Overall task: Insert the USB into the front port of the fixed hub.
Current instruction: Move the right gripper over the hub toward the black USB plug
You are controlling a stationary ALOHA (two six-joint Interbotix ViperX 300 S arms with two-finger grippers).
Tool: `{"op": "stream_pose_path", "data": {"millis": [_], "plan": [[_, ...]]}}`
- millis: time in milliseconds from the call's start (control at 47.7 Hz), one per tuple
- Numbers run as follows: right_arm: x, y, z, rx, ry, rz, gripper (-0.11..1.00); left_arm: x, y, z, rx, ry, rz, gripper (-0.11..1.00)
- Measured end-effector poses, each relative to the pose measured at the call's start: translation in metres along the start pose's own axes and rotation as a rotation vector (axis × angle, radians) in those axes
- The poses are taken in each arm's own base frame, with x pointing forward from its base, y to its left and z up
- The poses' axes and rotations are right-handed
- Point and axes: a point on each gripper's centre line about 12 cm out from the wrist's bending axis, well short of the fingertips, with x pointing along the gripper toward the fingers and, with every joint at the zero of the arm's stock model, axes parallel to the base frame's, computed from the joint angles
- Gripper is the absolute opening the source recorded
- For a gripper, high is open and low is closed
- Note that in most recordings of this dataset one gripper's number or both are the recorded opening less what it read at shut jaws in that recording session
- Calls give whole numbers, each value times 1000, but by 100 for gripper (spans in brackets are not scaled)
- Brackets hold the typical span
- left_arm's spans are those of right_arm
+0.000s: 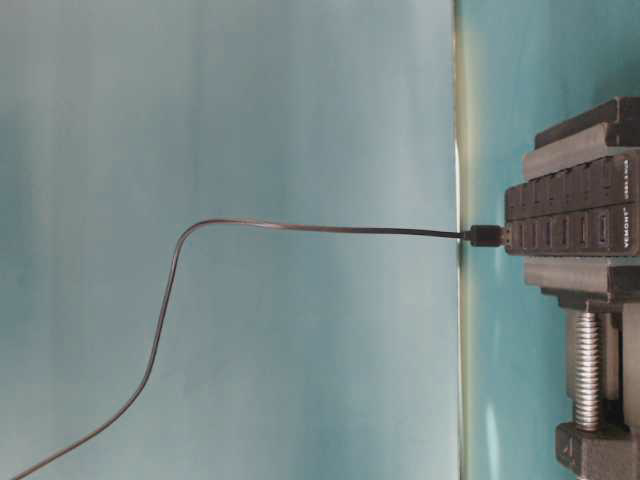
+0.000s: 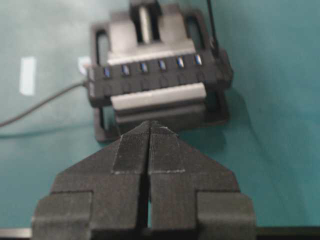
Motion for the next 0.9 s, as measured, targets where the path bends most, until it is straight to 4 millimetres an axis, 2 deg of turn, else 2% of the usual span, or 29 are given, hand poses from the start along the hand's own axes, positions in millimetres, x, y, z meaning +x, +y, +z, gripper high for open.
{"op": "stream_pose_path", "data": {"millis": [272, 545, 901], "plan": [[32, -11, 8, 6, 174, -55, -3, 0, 0, -2, 0, 14, 2, 0], [57, -25, 20, -29, 227, -90, -3, 0, 0, -3, 0, 26, 1, 0], [91, -31, 32, -95, 293, -89, -3, 0, 0, -1, 0, 31, 1, 0]]}}
